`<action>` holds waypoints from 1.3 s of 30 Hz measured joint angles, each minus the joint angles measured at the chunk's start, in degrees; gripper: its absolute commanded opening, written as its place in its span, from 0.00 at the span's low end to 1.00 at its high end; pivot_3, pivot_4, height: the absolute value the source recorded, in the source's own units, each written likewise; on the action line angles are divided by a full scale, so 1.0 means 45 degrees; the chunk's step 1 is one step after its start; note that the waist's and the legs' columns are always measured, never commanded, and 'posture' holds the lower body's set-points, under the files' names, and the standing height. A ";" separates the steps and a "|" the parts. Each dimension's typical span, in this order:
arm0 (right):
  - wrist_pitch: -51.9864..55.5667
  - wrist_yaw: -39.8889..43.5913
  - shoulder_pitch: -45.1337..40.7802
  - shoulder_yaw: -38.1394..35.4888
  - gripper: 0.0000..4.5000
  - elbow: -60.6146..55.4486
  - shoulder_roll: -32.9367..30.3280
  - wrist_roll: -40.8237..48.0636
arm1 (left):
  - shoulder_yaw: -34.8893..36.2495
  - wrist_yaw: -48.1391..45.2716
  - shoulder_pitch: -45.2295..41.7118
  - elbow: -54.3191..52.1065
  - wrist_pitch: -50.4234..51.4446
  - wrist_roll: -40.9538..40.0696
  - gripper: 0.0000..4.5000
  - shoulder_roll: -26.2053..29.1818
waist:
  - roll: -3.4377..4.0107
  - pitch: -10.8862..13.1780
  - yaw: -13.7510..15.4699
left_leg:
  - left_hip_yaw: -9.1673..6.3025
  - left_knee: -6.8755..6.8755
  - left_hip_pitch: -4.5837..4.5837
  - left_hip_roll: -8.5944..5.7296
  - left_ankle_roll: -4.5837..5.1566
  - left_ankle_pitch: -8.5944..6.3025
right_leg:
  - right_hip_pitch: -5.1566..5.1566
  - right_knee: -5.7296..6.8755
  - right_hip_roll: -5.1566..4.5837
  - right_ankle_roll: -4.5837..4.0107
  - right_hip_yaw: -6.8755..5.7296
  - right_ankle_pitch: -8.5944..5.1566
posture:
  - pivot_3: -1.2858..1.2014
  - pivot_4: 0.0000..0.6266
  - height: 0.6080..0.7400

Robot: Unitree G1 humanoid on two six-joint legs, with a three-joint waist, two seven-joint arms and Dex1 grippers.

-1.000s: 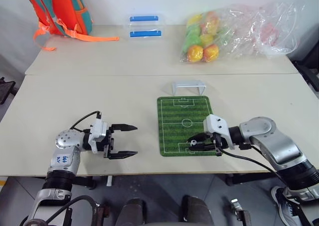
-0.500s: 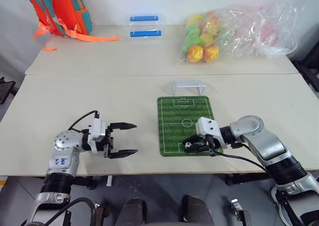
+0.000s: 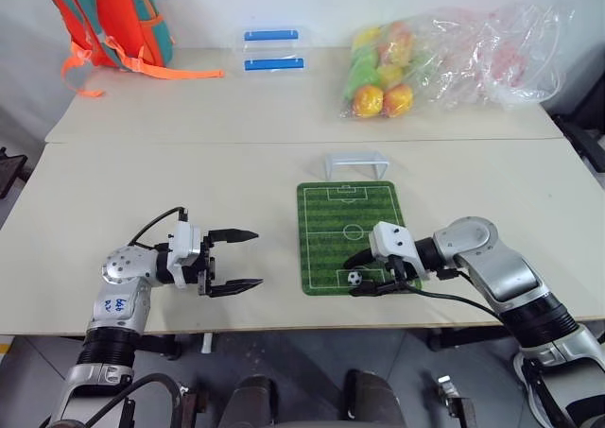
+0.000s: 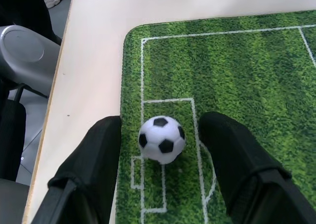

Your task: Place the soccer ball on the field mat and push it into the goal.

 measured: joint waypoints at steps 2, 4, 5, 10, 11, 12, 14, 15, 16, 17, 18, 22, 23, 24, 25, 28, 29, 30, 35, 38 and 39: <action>0.0061 0.0020 -0.0149 -0.0074 0.62 -0.0158 -0.0004 0.0067 | -0.0004 0.0010 -0.0134 0.0032 -0.0003 0.0003 1.00 -0.0043 | 0.0000 0.0000 0.0001 | 0.0000 0.0001 0.0000 0.0000 0.0000 0.0000 | 0.0000 0.0000 0.0000 0.0000 0.0000 0.0000 | 0.52 0.24 1.00; 0.0233 0.0049 -0.0268 -0.0286 0.62 -0.0477 -0.0046 0.0215 | -0.0012 0.0012 -0.0259 0.0055 -0.0006 0.0006 1.00 -0.0076 | 0.0000 0.0000 0.0005 | -0.0001 -0.0001 -0.0001 0.0000 0.0000 0.0000 | 0.0000 -0.0001 0.0000 0.0000 0.0000 0.0000 | 0.52 0.24 1.00; 0.0455 0.0068 -0.0308 -0.0453 0.62 -0.0854 -0.0149 0.0359 | -0.0015 0.0012 -0.0352 0.0074 -0.0010 0.0010 1.00 -0.0099 | 0.0000 0.0000 0.0009 | -0.0002 -0.0002 -0.0001 0.0000 -0.0001 0.0000 | 0.0000 -0.0001 0.0000 0.0000 0.0000 0.0000 | 0.52 0.24 1.00; 0.1824 0.0015 -0.0369 -0.1004 0.54 -0.2896 -0.0641 0.1171 | -0.0029 -0.0015 -0.0596 0.0536 -0.0033 0.0038 1.00 -0.0224 | -0.0001 0.0000 0.0024 | -0.0002 -0.0004 -0.0001 0.0000 -0.0004 -0.0003 | 0.0000 -0.0004 0.0000 0.0000 -0.0001 0.0000 | 0.52 0.24 1.00; 0.1995 -0.0061 -0.0353 -0.1030 0.51 -0.3143 -0.0640 0.1256 | -0.0033 -0.0023 -0.0599 0.0571 -0.0035 0.0045 1.00 -0.0229 | -0.0001 0.0000 0.0024 | -0.0002 -0.0004 -0.0001 0.0000 -0.0004 -0.0003 | -0.0001 -0.0004 0.0000 0.0000 -0.0001 0.0000 | 0.52 0.24 1.00; 0.2270 -0.0279 -0.0250 -0.1111 0.43 -0.3567 -0.0629 0.1413 | -0.0054 -0.0050 -0.0650 0.0603 -0.0055 0.0056 1.00 -0.0261 | -0.0001 0.0000 0.0025 | -0.0003 -0.0004 -0.0001 0.0000 -0.0004 -0.0003 | 0.0000 -0.0003 0.0000 0.0000 -0.0001 0.0000 | 0.52 0.24 1.00; 0.2702 -0.0723 0.0303 -0.1422 0.29 -0.4533 -0.0616 0.1745 | -0.0117 -0.0138 -0.0861 0.0691 -0.0160 0.0062 1.00 -0.0326 | -0.0001 0.0000 0.0069 | -0.0005 -0.0004 -0.0002 0.0000 -0.0005 -0.0005 | 0.0000 -0.0005 0.0000 0.0000 -0.0001 0.0000 | 0.52 0.24 1.00; 0.2940 -0.1087 0.0874 -0.1575 0.19 -0.5169 -0.0590 0.1909 | -0.0135 -0.0211 -0.0977 0.0826 -0.0206 0.0063 1.00 -0.0340 | -0.0002 -0.0001 0.0109 | -0.0008 -0.0007 -0.0001 0.0000 -0.0006 -0.0006 | 0.0001 -0.0006 0.0000 0.0000 -0.0004 0.0000 | 0.52 0.24 1.00; 0.3058 -0.1227 0.1183 -0.1568 0.15 -0.5428 -0.0557 0.2012 | -0.0130 -0.0244 -0.0998 0.0913 -0.0237 0.0063 1.00 -0.0336 | -0.0004 -0.0001 0.0114 | -0.0007 -0.0007 -0.0001 0.0000 -0.0008 -0.0010 | 0.0001 -0.0005 0.0000 0.0000 -0.0006 0.0000 | 0.52 0.24 1.00; 0.3198 -0.1440 0.1632 -0.1570 0.07 -0.5716 -0.0527 0.2151 | -0.0144 -0.0266 -0.1034 0.1031 -0.0252 0.0066 1.00 -0.0352 | -0.0004 -0.0001 0.0107 | -0.0003 -0.0005 -0.0004 -0.0003 -0.0005 -0.0013 | 0.0000 -0.0009 0.0000 0.0000 -0.0005 0.0000 | 0.52 0.24 1.00; 0.3351 -0.1680 0.2143 -0.1575 0.01 -0.5975 -0.0510 0.2233 | -0.0168 -0.0300 -0.1065 0.1105 -0.0259 0.0067 1.00 -0.0372 | -0.0006 0.0000 0.0103 | -0.0003 -0.0005 -0.0005 -0.0003 -0.0003 -0.0014 | 0.0001 -0.0010 0.0000 0.0000 -0.0005 0.0000 | 0.52 0.24 1.00; 0.3409 -0.2142 0.3221 -0.1648 0.01 -0.6198 -0.0525 0.2324 | -0.0278 -0.0533 -0.1245 0.1346 -0.0285 0.0069 1.00 -0.0395 | -0.0008 0.0001 0.0076 | 0.0000 0.0004 -0.0004 -0.0002 -0.0002 -0.0015 | 0.0001 -0.0007 0.0000 0.0000 -0.0004 0.0000 | 0.52 0.24 1.00; 0.3389 -0.2173 0.3299 -0.1649 0.01 -0.6195 -0.0525 0.2334 | -0.0283 -0.0543 -0.1276 0.1398 -0.0285 0.0069 1.00 -0.0396 | -0.0008 0.0001 0.0062 | 0.0000 0.0004 -0.0003 -0.0002 -0.0002 -0.0015 | 0.0002 -0.0006 0.0000 0.0000 -0.0004 0.0000 | 0.52 0.24 1.00; 0.3311 -0.2205 0.3432 -0.1658 0.01 -0.6148 -0.0526 0.2338 | -0.0292 -0.0565 -0.1345 0.1476 -0.0286 0.0070 1.00 -0.0401 | -0.0008 0.0001 0.0037 | 0.0000 0.0004 -0.0002 -0.0001 -0.0002 -0.0015 | 0.0002 -0.0005 0.0000 0.0000 -0.0003 0.0000 | 0.52 0.24 1.00; 0.3277 -0.2223 0.3483 -0.1657 0.01 -0.6043 -0.0526 0.2331 | -0.0300 -0.0595 -0.1397 0.1520 -0.0287 0.0071 1.00 -0.0407 | -0.0008 0.0001 0.0021 | 0.0001 0.0004 -0.0002 0.0000 -0.0002 -0.0015 | 0.0001 -0.0005 0.0000 0.0000 -0.0003 0.0000 | 0.52 0.24 1.00; 0.2905 -0.2270 0.3495 -0.1654 0.01 -0.5343 -0.0521 0.2174 | -0.0336 -0.0677 -0.1474 0.1553 -0.0291 0.0072 1.00 -0.0417 | -0.0008 0.0001 0.0034 | 0.0001 0.0004 -0.0002 0.0000 -0.0002 -0.0015 | 0.0002 -0.0005 0.0000 0.0000 -0.0003 0.0000 | 0.52 0.24 1.00; 0.2789 -0.2288 0.3494 -0.1654 0.01 -0.5106 -0.0516 0.2113 | -0.0345 -0.0691 -0.1479 0.1555 -0.0291 0.0073 1.00 -0.0417 | -0.0008 0.0001 0.0033 | 0.0001 0.0004 -0.0002 0.0000 -0.0002 -0.0015 | 0.0001 -0.0005 0.0000 0.0000 -0.0003 0.0000 | 0.52 0.24 1.00; 0.2682 -0.2307 0.3487 -0.1651 0.01 -0.4867 -0.0497 0.2065 | -0.0346 -0.0721 -0.1480 0.1557 -0.0292 0.0072 1.00 -0.0416 | -0.0008 0.0001 0.0035 | 0.0001 0.0003 -0.0002 -0.0001 -0.0002 -0.0015 | 0.0002 -0.0005 0.0000 0.0000 -0.0003 0.0000 | 0.52 0.24 1.00; 0.1780 -0.2444 0.2661 -0.1507 0.01 -0.2868 -0.0008 0.1498 | -0.0369 -0.0785 -0.1499 0.1574 -0.0290 0.0084 1.00 -0.0417 | -0.0008 0.0001 0.0006 | 0.0003 0.0008 -0.0002 -0.0001 -0.0002 -0.0014 | 0.0001 -0.0003 0.0000 0.0000 -0.0003 0.0000 | 0.52 0.24 1.00; 0.0609 -0.2826 0.1506 -0.1498 0.01 -0.0713 0.0242 0.0631 | -0.0382 -0.0790 -0.1625 0.1632 -0.0295 0.0097 1.00 -0.0419 | -0.0008 0.0001 -0.0001 | 0.0004 0.0012 -0.0002 0.0000 -0.0002 -0.0014 | 0.0001 -0.0001 0.0000 0.0000 -0.0003 0.0000 | 0.52 0.24 1.00; 0.0246 -0.3193 0.0951 -0.1588 0.01 0.0124 0.0423 0.0365 | -0.0378 -0.0790 -0.1752 0.1760 -0.0320 0.0109 1.00 -0.0421 | -0.0008 0.0002 -0.0003 | 0.0004 0.0012 -0.0001 0.0000 -0.0003 -0.0014 | 0.0001 0.0002 0.0000 0.0000 -0.0003 0.0000 | 0.52 0.24 1.00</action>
